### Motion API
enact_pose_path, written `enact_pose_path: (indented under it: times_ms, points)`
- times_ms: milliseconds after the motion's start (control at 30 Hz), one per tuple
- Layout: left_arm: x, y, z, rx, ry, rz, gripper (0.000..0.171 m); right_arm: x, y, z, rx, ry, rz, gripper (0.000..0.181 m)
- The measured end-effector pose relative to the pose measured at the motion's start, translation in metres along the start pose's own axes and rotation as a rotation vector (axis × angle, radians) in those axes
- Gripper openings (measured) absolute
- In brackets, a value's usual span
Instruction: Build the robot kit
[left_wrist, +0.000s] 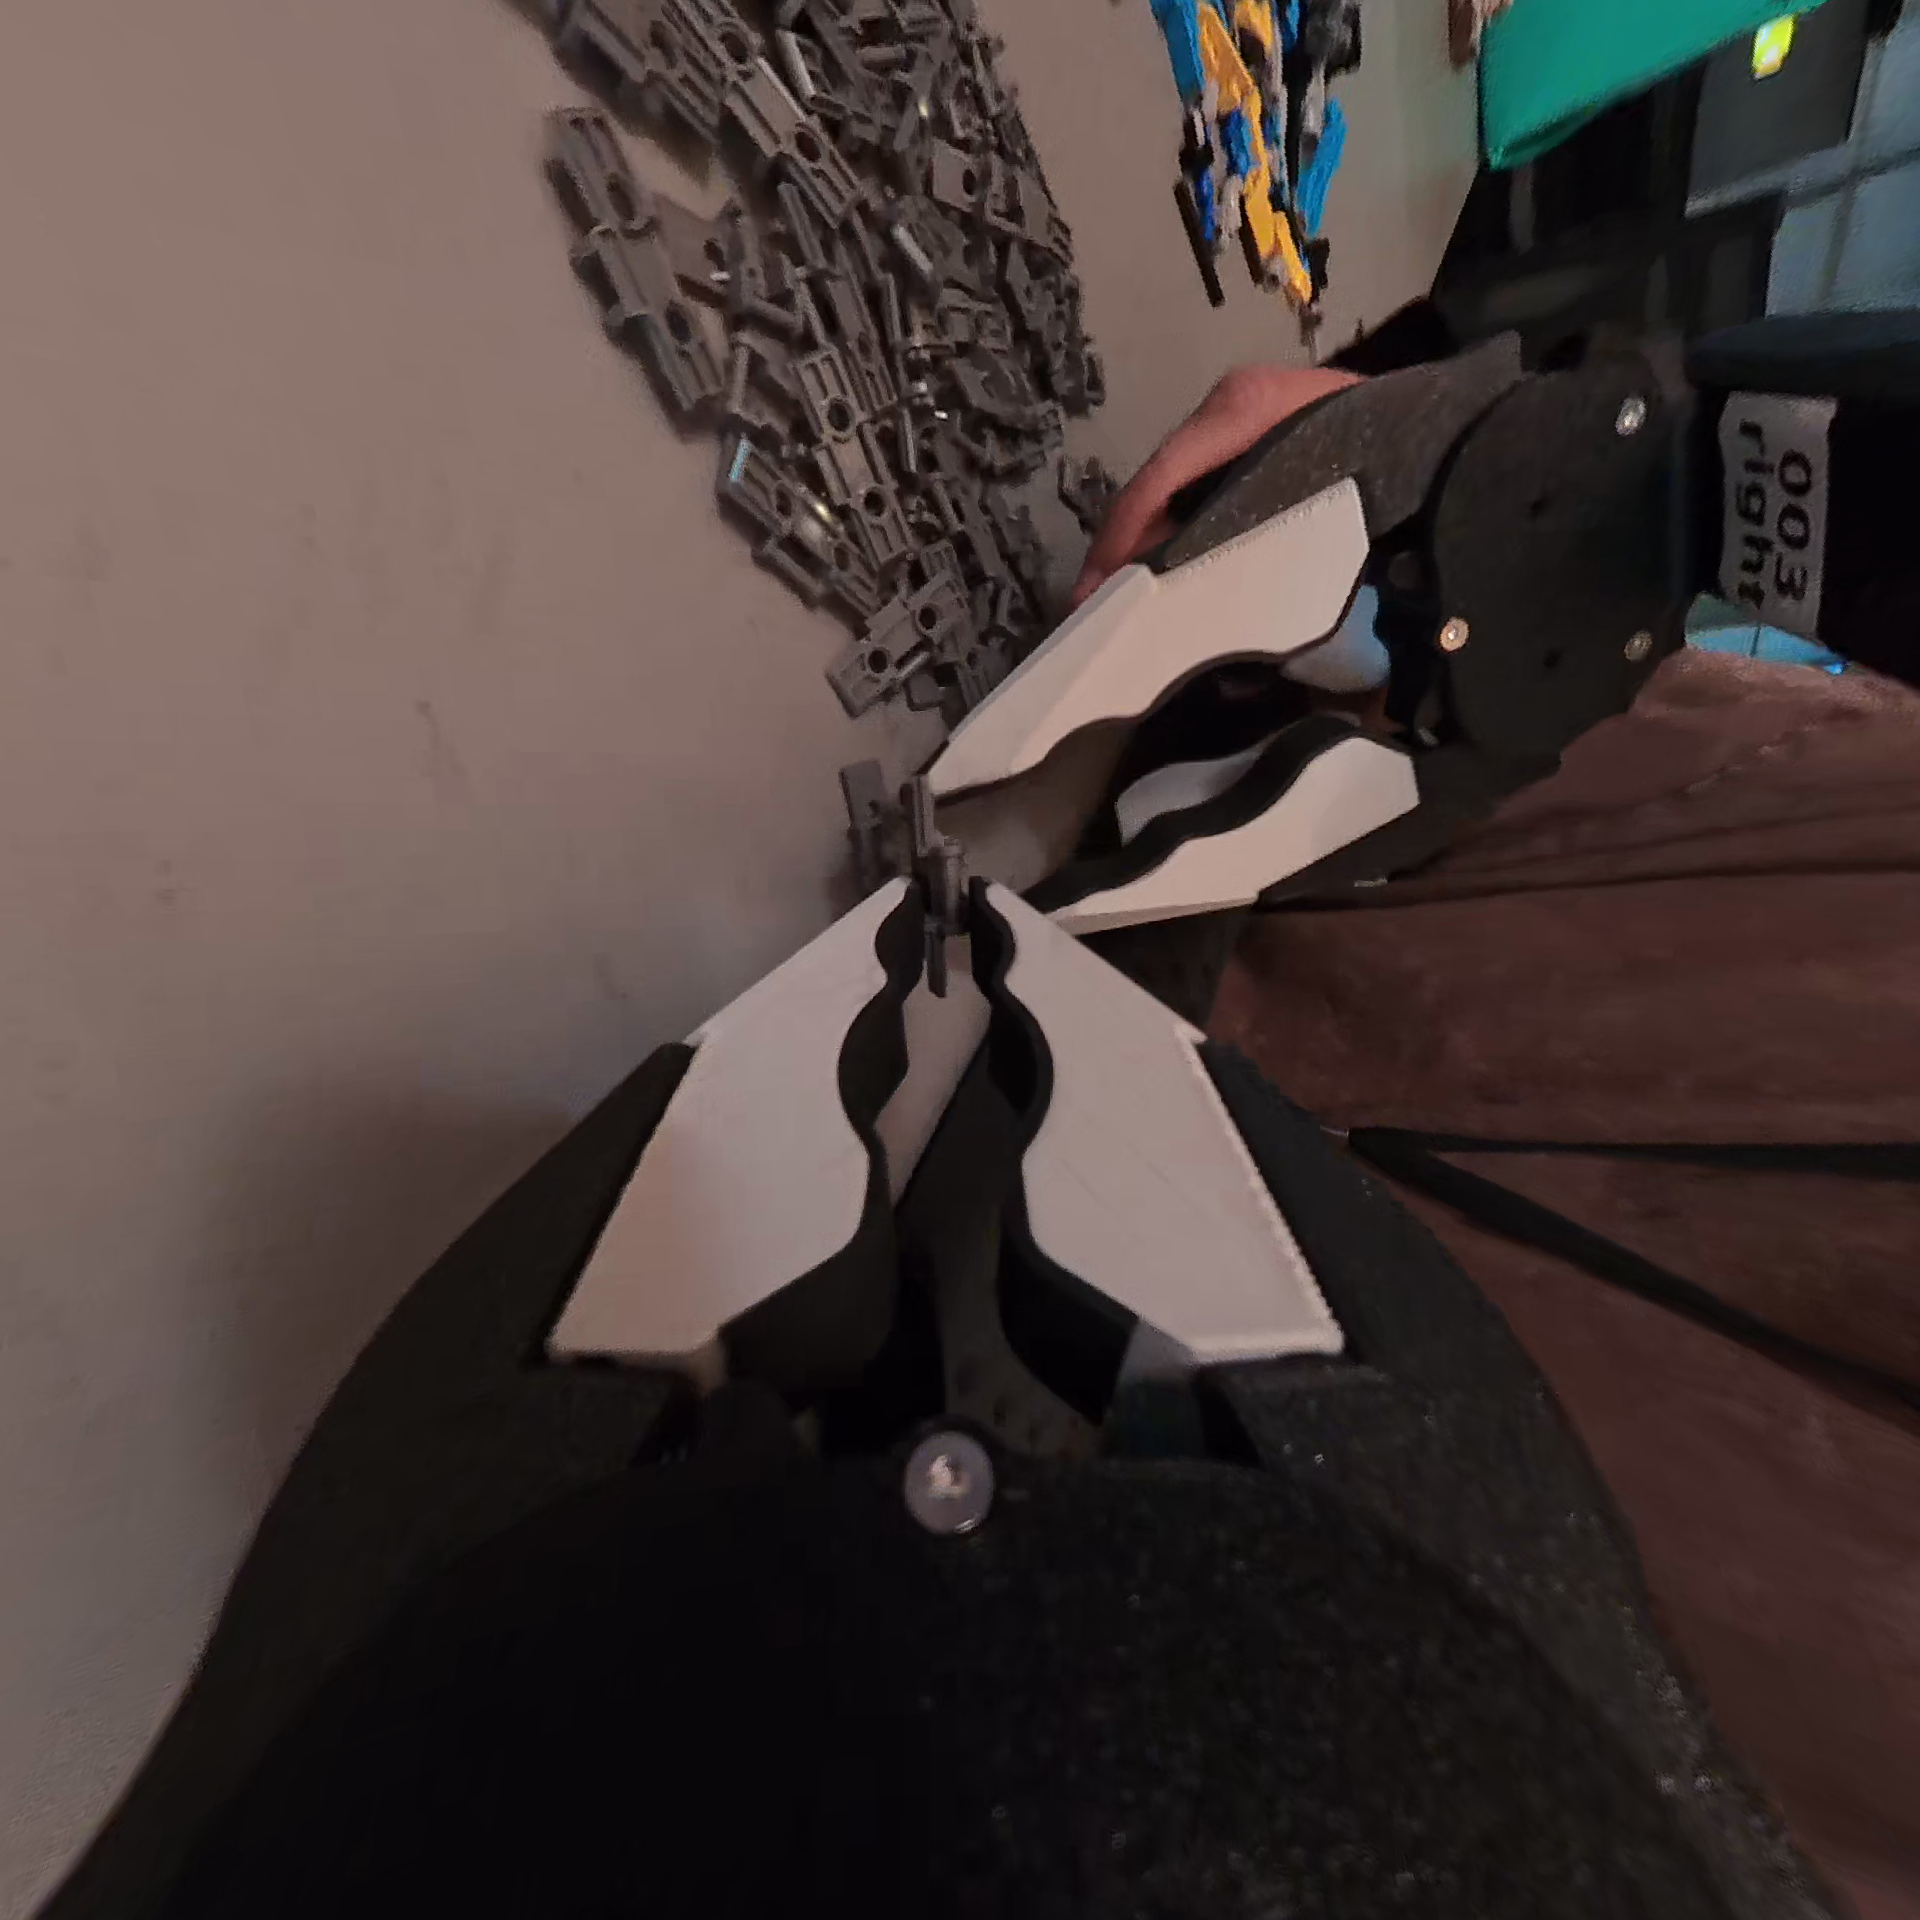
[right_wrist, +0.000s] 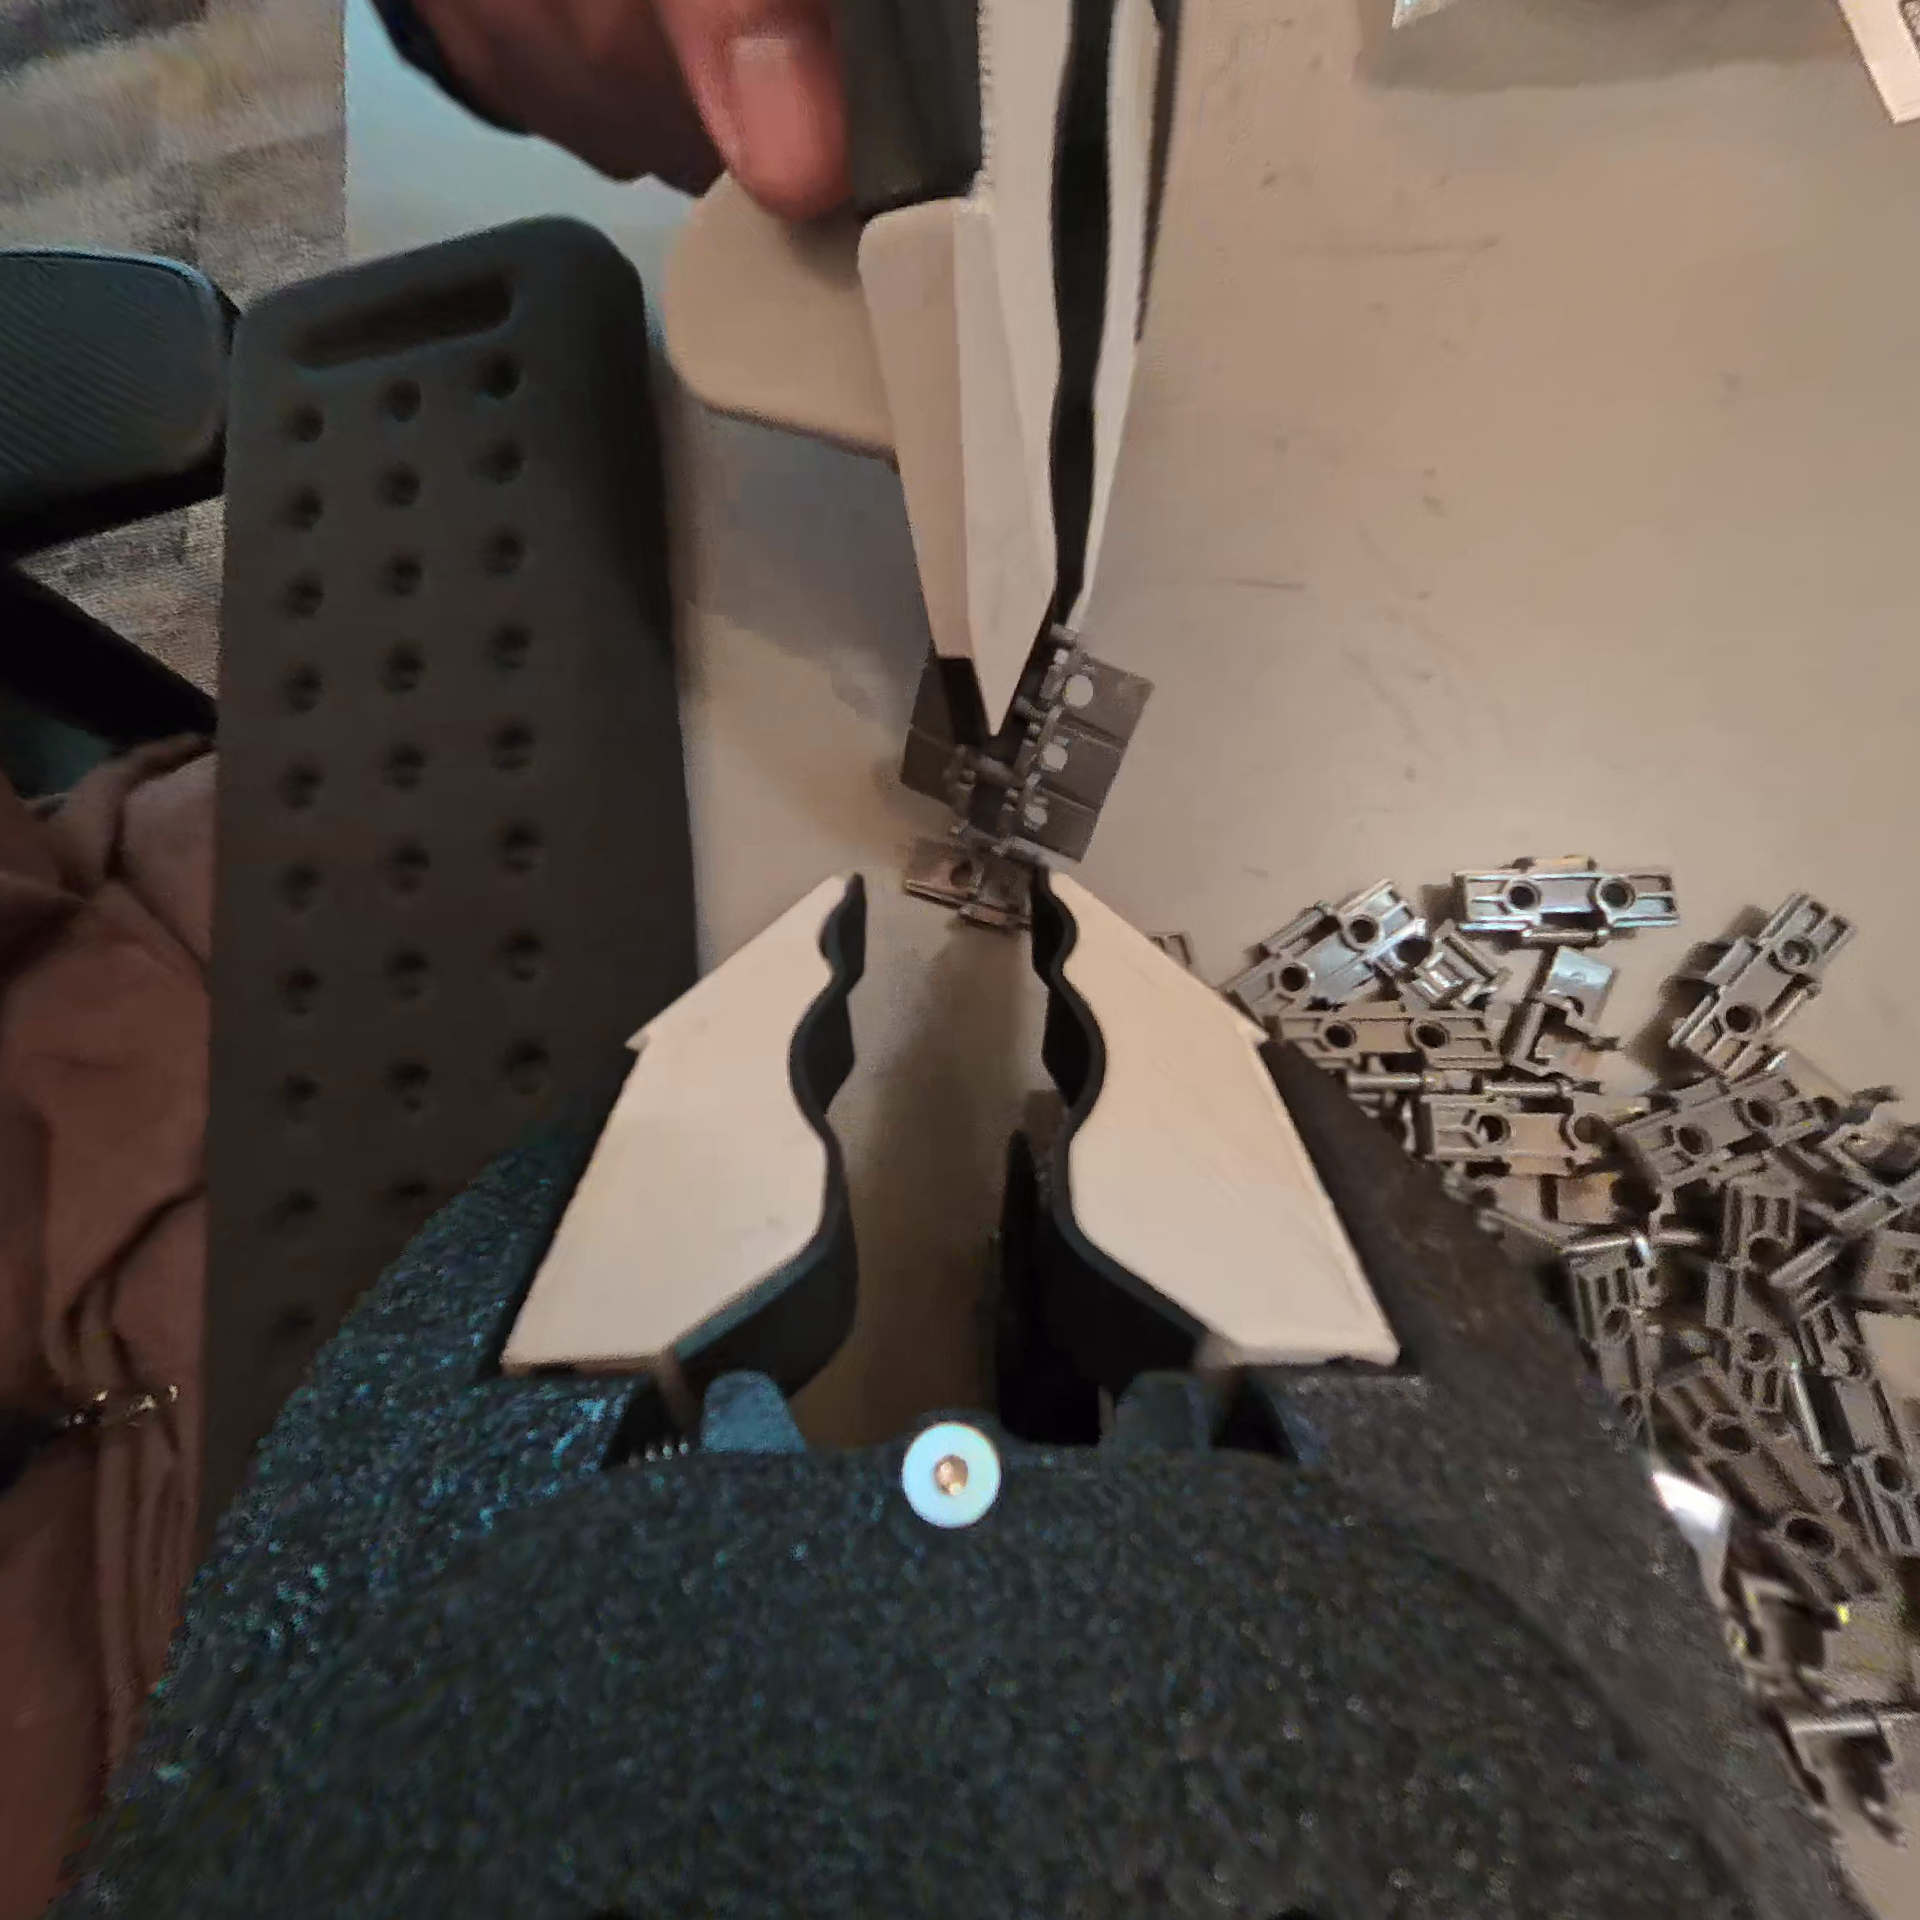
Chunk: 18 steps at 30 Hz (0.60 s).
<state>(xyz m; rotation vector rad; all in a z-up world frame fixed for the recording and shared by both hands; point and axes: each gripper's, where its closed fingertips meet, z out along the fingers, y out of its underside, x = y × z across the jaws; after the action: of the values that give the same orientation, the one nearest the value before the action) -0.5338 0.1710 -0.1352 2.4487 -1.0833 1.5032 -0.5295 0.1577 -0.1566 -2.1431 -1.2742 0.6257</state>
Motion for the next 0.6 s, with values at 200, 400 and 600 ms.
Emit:
enact_pose_path:
  times_ms: [200,400,600]
  points:
    - [-0.010,0.001,0.005,0.098,-0.039,-0.057,0.007,0.004,0.007,0.005,-0.031,0.068,0.004,0.033]
    - [-0.018,0.000,-0.002,0.154,-0.110,-0.049,0.007,0.008,0.006,0.008,-0.016,0.136,-0.001,0.026]
    - [-0.017,0.005,0.003,0.167,-0.109,-0.067,0.007,0.008,0.004,0.010,-0.006,0.153,-0.030,0.019]
